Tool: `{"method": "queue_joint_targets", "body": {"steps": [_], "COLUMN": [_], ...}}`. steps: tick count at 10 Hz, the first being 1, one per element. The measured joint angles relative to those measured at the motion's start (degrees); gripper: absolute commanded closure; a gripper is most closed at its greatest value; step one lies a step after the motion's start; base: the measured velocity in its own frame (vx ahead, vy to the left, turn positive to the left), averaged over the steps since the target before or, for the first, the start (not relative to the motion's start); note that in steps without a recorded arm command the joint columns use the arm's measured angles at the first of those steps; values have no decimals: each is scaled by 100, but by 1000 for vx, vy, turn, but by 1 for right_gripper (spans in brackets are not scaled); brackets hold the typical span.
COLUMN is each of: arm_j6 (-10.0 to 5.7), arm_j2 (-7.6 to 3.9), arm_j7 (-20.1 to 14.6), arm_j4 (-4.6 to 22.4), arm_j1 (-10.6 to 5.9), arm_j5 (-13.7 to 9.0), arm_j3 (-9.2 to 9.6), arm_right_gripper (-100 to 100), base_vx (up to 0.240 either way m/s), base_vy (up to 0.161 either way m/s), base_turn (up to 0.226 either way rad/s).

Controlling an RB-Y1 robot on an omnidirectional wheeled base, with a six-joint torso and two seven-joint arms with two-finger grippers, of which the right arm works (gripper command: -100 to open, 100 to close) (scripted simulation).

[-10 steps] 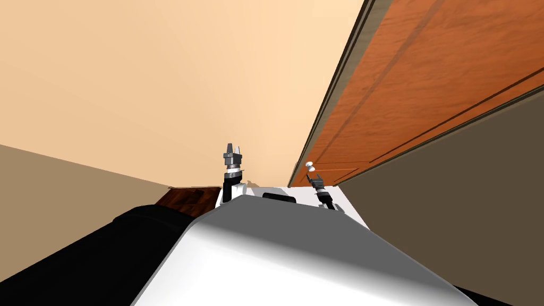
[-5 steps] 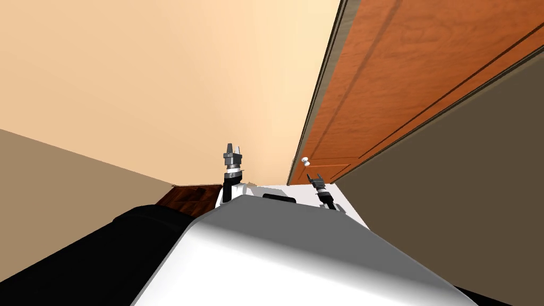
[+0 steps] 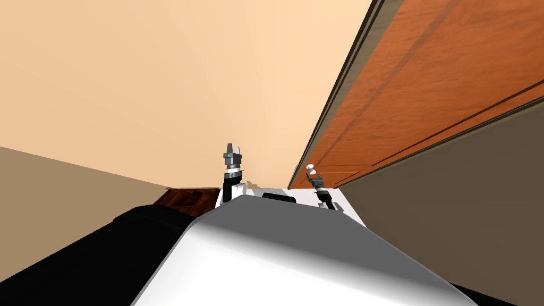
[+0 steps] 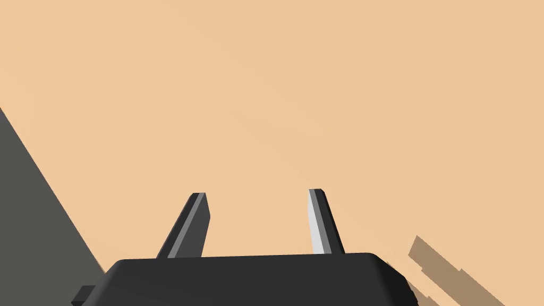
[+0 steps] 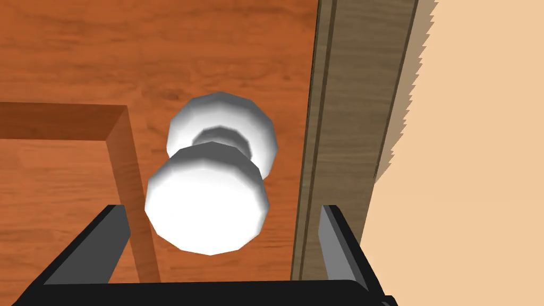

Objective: Pull the door open

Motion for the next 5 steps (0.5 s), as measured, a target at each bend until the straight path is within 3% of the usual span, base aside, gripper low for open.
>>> {"method": "queue_joint_targets", "body": {"steps": [1,2,5], "arm_j6": [-1,-1,13], "arm_j2": [17,19,9], "arm_j7": [23,28,23], "arm_j4": [29,31,32], "arm_j1": [-28,-33,-35], "arm_j5": [-3,-4,-3], "arm_j3": [-15,-17,-18], "arm_right_gripper": [-100,100,100], "base_vx": [93,-12,-24], "base_vy": [0,-4,-3], "base_turn": [6,-3,2]}}
